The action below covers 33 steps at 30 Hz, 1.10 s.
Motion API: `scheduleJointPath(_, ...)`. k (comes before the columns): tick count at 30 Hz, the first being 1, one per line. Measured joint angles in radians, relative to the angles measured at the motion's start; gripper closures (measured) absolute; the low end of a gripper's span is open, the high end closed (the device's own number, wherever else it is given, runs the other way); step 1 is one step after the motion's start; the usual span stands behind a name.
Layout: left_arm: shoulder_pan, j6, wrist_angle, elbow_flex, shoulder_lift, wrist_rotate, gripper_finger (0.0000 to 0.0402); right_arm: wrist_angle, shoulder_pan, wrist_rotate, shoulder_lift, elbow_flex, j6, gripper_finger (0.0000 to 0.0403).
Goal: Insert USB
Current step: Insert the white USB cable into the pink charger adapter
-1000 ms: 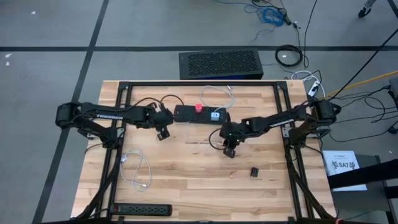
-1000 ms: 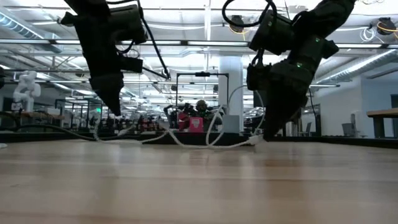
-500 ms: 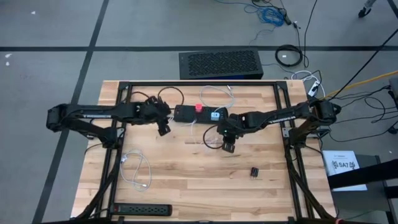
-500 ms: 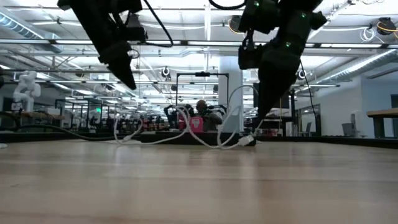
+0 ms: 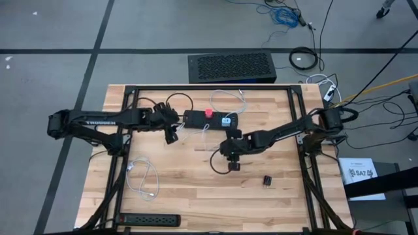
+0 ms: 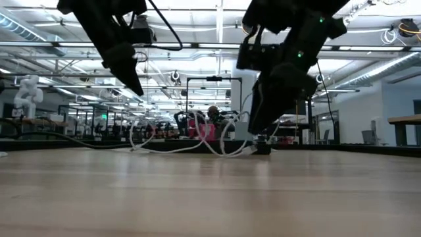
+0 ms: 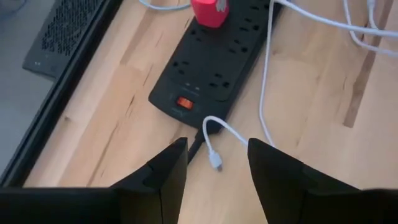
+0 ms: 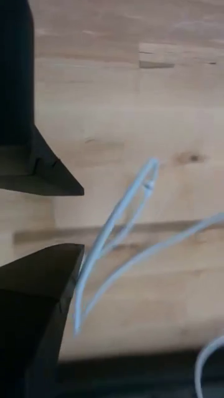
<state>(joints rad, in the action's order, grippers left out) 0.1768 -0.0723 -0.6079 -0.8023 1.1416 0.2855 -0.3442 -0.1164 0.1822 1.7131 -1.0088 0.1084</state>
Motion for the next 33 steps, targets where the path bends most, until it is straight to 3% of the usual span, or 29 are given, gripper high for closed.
scheduleJointPath(12, 0.0, -0.017, 0.121, 0.04, 0.0, -0.069, 0.0226, 0.272, 0.002, 0.027, 0.12, 0.001, 0.06, 0.028)
scheduleJointPath(22, 0.0, 0.009, 0.205, 0.04, -0.002, -0.122, 0.0226, 0.38, 0.07, 0.024, 0.12, 0.001, -0.071, 0.028)
scheduleJointPath(28, 0.0, 0.008, 0.21, 0.04, -0.002, -0.133, 0.0226, 0.42, 0.098, -0.108, 0.13, 0.001, -0.105, 0.028)
scheduleJointPath(33, 0.0, 0.008, 0.21, 0.04, -0.002, -0.133, 0.0226, 0.458, 0.088, -0.135, 0.199, 0.001, -0.121, 0.028)
